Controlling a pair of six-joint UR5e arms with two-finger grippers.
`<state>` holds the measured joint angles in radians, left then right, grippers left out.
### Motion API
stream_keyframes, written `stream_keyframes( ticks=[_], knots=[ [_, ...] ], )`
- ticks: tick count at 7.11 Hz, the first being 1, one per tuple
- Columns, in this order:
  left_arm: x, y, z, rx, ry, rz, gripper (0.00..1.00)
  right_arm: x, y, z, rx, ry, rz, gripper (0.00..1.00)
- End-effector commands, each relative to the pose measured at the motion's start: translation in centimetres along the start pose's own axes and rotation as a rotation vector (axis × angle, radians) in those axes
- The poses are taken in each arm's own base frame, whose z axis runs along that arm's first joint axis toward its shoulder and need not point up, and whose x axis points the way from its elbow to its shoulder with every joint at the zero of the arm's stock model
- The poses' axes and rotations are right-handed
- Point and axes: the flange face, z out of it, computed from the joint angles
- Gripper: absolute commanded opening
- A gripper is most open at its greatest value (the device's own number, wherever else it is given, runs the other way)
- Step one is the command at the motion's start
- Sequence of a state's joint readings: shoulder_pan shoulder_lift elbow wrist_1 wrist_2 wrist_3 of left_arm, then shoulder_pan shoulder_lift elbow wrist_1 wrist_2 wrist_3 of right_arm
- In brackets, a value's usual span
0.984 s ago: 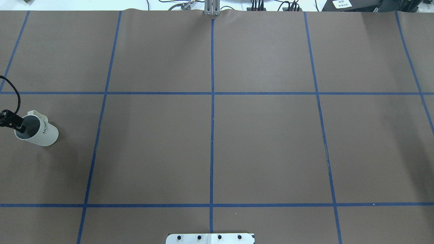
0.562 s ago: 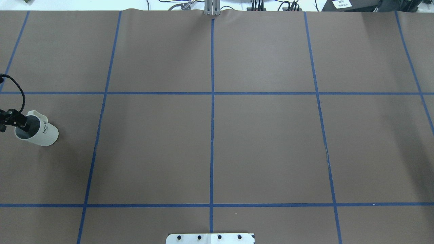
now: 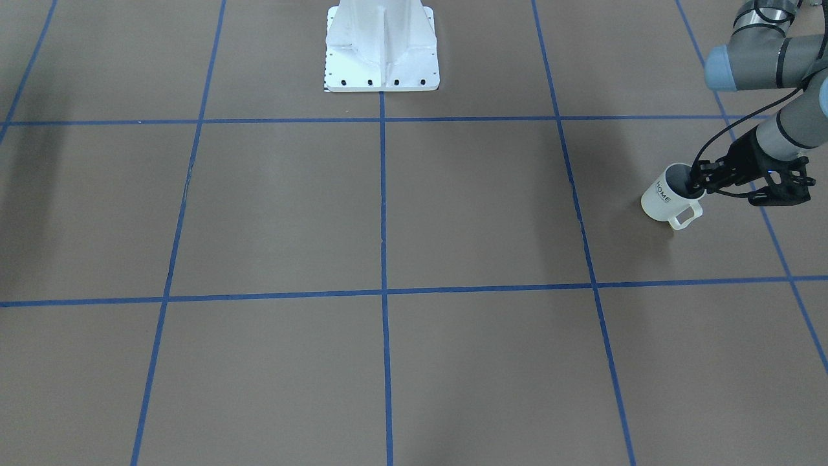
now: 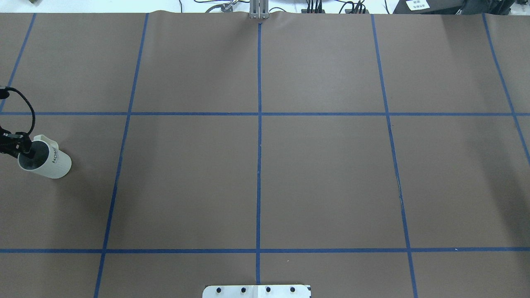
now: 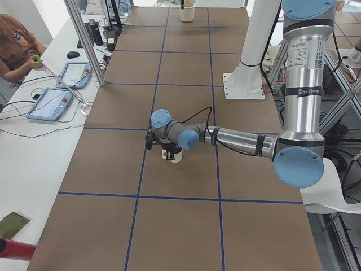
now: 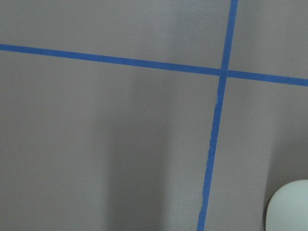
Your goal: Left arm hands cup to right arm to dump lemon
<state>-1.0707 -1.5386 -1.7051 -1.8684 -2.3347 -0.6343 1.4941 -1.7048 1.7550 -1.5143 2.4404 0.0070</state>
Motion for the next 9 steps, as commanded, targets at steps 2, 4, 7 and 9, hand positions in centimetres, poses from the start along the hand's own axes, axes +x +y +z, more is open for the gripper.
stream_keyframes(
  ticks=[2,4,7,9],
  knots=[
    [2.0,2.9,-4.3,0.033,0.027,0.02,0.0,-0.1,0.0,-0.1,0.001,0.0,-0.001,1.0],
    [5.7,3.2,-10.5,0.032,0.007,-0.1,0.0,-0.9,-0.5,-0.3,0.018,-0.009,-0.031,1.0],
    [15.0,-1.5,-15.0,0.063,0.034,-0.199,0.0,-5.2,-3.6,-0.9,0.113,-0.052,-0.216,0.97],
    [21.2,-5.3,-13.8,0.043,0.045,-0.208,0.0,-9.8,-4.3,-0.7,0.195,-0.134,-0.407,0.94]
  ],
)
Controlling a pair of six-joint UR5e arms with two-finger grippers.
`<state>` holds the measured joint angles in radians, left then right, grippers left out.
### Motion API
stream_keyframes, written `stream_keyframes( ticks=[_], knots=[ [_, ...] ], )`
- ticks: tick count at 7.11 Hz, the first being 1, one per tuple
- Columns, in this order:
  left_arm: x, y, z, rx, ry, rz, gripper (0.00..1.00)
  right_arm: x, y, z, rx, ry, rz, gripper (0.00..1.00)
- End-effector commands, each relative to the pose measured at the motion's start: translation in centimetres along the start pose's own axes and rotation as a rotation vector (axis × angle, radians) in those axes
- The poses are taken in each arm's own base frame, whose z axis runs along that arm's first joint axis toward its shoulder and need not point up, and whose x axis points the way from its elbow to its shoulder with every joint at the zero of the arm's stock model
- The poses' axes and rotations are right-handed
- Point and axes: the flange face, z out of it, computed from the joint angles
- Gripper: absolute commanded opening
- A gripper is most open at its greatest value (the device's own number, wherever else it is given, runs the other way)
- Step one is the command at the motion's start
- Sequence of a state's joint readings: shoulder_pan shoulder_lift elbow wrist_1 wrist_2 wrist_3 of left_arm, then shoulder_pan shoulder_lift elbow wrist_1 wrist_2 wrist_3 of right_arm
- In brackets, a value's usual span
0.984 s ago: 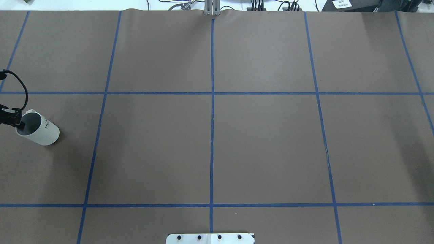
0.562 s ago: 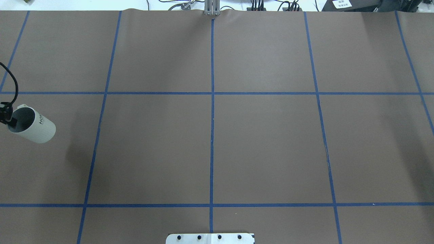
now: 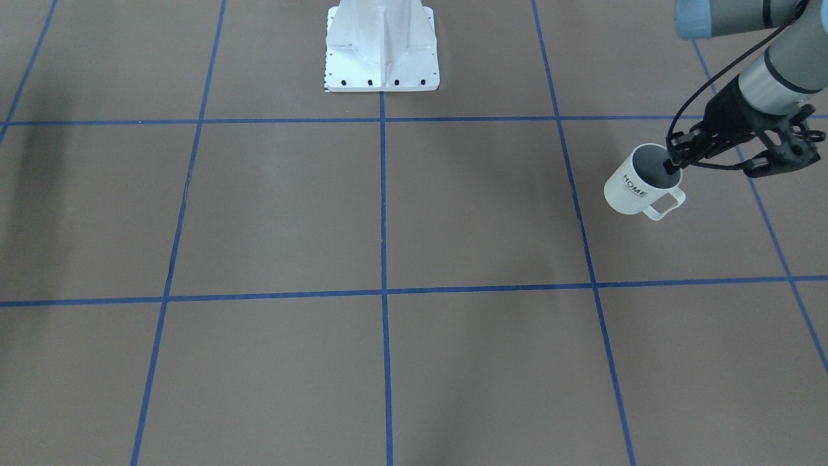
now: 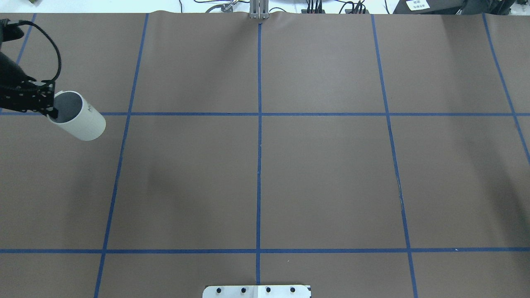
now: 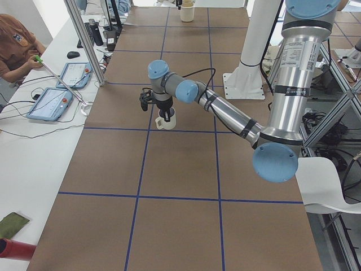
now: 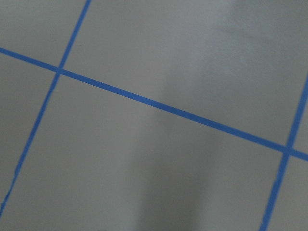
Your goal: Left arm hands cup to right arm to dump lemon
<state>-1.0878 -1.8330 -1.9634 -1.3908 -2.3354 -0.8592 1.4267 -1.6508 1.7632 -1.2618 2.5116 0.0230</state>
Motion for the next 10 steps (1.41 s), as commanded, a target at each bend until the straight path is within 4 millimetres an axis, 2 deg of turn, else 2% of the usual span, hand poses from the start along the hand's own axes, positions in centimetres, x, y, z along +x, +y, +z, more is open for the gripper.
stream_keyframes(
  ticks=[1,2,3,4,5,6,7,8,9,10],
  knots=[
    [8.1,-1.3,1.7,-0.032,0.011,-0.041,0.0,-4.8,-1.6,1.7,0.091,-0.067,-0.208,0.93],
    [11.4,-0.5,1.9,-0.053,0.008,-0.052,0.0,-6.3,-1.9,1.9,0.13,-0.082,-0.215,0.99],
    [15.9,0.2,0.4,-0.054,0.027,-0.062,0.0,-7.9,-3.3,1.8,0.179,-0.079,-0.263,0.99],
    [19.6,1.5,0.4,-0.075,0.032,-0.071,0.0,-10.5,-4.6,1.6,0.211,-0.116,-0.26,0.99],
    [22.1,1.1,-0.4,-0.071,0.044,-0.098,0.0,-13.5,-5.0,2.7,0.252,-0.159,-0.271,0.98],
    [24.4,0.9,-0.7,-0.076,0.05,-0.117,0.0,-16.3,-5.0,4.6,0.32,-0.17,-0.26,0.98],
    [27.0,0.1,-0.8,-0.08,0.048,-0.137,0.0,-20.4,-6.3,7.2,0.452,-0.154,-0.194,0.98],
    [28.9,-0.7,-0.9,-0.082,0.046,-0.14,0.0,-24.0,-6.4,9.8,0.546,-0.156,-0.178,0.98],
    [32.2,-1.9,-0.8,-0.094,0.034,-0.154,0.0,-27.0,-7.4,10.5,0.61,-0.163,-0.196,0.98],
    [35.6,-2.8,-1.5,-0.098,0.029,-0.188,0.0,-28.9,-7.7,10.3,0.646,-0.171,-0.204,0.98]
  ],
)
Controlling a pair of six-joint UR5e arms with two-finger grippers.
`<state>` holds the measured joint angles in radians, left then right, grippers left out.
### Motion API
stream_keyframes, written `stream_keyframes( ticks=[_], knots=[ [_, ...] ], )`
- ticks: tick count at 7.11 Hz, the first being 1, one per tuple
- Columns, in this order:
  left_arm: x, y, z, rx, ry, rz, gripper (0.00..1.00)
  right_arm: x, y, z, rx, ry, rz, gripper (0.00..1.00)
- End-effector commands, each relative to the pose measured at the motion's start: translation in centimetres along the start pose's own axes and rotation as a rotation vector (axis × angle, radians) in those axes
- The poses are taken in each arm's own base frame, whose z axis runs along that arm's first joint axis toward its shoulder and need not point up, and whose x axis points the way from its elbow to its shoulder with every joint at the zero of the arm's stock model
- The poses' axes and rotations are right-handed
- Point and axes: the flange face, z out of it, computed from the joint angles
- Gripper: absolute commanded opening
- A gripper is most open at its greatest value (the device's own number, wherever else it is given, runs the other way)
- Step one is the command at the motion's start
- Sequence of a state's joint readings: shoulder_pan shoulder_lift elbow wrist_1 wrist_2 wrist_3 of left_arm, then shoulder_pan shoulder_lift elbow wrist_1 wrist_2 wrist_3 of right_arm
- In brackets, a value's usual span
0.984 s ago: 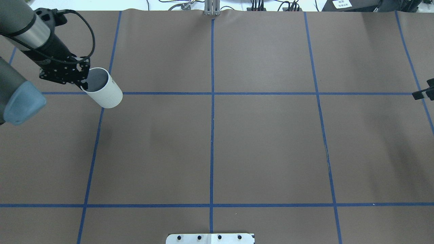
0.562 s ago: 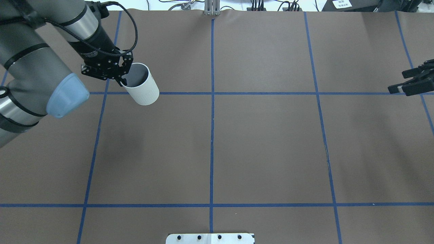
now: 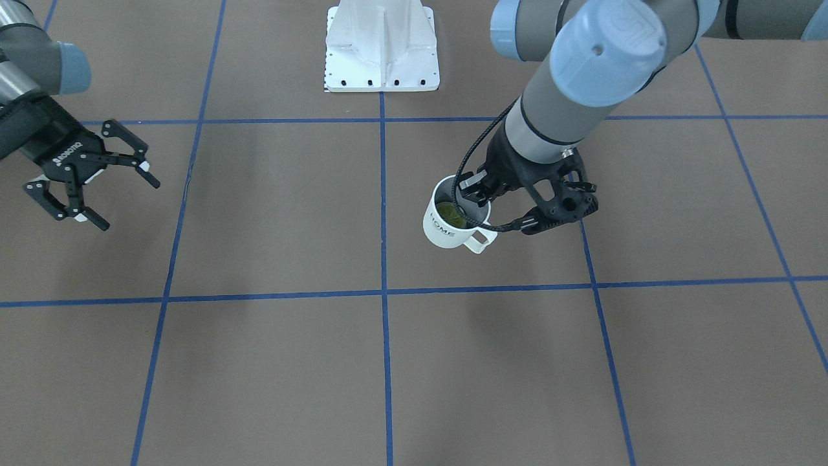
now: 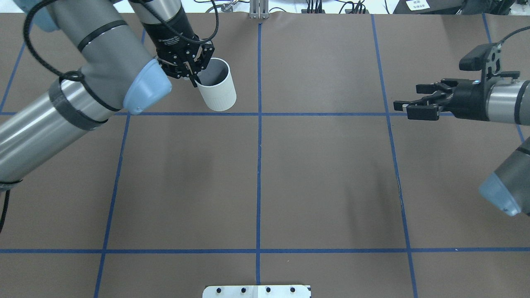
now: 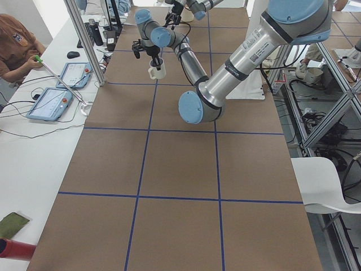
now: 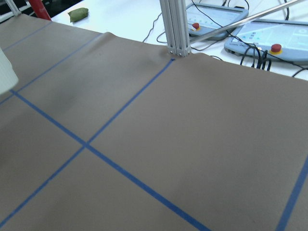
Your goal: Left arm hands cup to right arm to dump lemon
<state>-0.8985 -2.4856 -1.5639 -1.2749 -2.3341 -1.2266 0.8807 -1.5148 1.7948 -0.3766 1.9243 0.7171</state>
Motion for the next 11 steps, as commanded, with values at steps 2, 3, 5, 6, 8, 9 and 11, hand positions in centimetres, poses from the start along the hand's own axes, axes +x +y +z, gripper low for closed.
stream_keyframes(
  ticks=[2,3,5,6,8,9,11],
  knots=[
    [5.9,0.7,-0.7,-0.013,0.004,-0.04,0.0,-7.4,0.6,4.6,0.142,0.017,-0.011,0.99],
    [7.2,0.5,-0.7,-0.014,-0.002,-0.046,0.0,-10.8,2.9,6.6,0.179,0.046,-0.008,0.99],
    [8.6,-0.6,-0.2,-0.001,-0.028,-0.063,0.0,-18.3,7.2,9.3,0.27,0.109,0.007,0.99],
    [8.8,-0.6,-0.1,0.0,-0.027,-0.061,0.0,-19.6,7.0,9.5,0.287,0.098,0.015,0.99],
    [9.4,0.4,0.5,-0.01,-0.03,-0.07,0.0,-21.5,5.9,10.2,0.336,0.111,0.017,0.99],
    [10.7,2.3,1.2,-0.026,-0.03,-0.092,0.0,-23.2,4.6,11.5,0.325,0.131,0.008,0.99],
    [11.7,3.9,1.9,-0.039,-0.034,-0.093,0.0,-24.3,3.7,12.6,0.319,0.173,-0.012,0.99]
  ],
)
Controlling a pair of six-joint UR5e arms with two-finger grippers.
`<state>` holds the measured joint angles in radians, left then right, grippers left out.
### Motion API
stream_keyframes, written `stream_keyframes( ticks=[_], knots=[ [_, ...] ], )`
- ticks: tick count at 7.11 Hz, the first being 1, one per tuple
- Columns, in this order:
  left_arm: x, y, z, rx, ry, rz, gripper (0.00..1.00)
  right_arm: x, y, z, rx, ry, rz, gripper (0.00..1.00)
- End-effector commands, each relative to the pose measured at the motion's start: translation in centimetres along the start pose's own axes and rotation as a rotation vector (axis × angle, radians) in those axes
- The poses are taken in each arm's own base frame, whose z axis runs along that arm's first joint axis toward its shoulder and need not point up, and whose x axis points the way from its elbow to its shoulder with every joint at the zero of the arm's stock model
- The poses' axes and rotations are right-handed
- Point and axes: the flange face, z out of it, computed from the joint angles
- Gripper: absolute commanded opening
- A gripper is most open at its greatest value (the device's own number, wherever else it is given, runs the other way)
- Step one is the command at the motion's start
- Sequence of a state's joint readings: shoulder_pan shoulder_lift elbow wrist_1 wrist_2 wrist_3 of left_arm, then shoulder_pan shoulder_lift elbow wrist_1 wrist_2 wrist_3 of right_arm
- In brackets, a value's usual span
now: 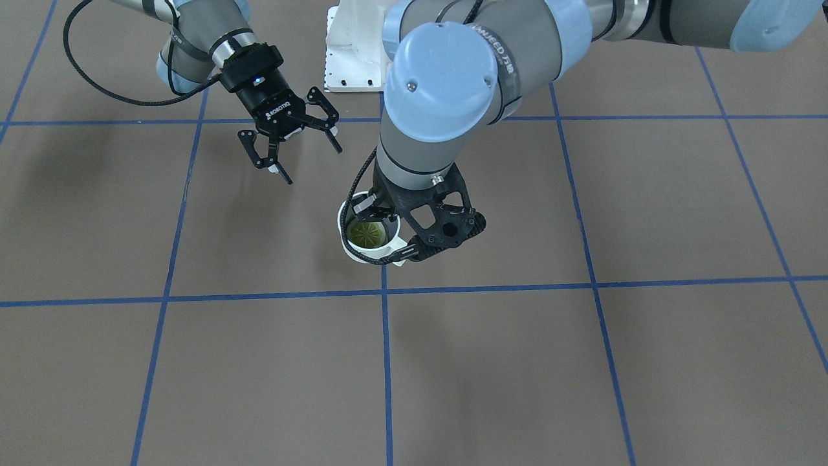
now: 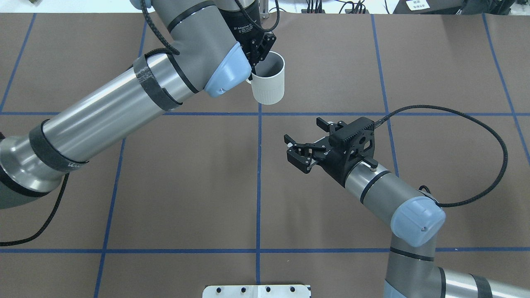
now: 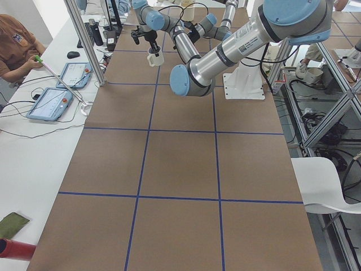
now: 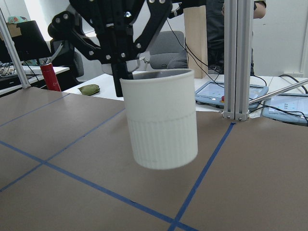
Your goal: Left arm hands cup to right arm to dump lemon
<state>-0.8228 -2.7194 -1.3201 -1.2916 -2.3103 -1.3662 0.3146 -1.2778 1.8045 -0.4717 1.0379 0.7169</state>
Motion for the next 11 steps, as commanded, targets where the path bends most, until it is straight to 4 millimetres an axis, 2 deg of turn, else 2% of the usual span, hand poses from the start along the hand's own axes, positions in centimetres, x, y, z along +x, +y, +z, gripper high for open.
stream_keyframes(
  ticks=[1,4,9,11],
  knots=[
    [0.9,1.9,0.9,-0.003,-0.007,-0.01,0.0,-2.0,-1.5,1.6,0.018,0.058,-0.045,0.99],
    [1.6,3.1,0.9,-0.005,-0.006,0.002,0.0,-2.8,-2.8,2.0,0.054,0.086,-0.048,0.99],
    [1.9,3.9,0.3,-0.006,0.0,-0.01,0.0,-2.2,-2.3,2.8,0.082,0.152,-0.064,0.99],
    [2.0,4.5,1.0,-0.015,-0.007,-0.003,0.0,-2.2,-2.5,2.8,0.094,0.16,-0.06,0.99]
  ],
)
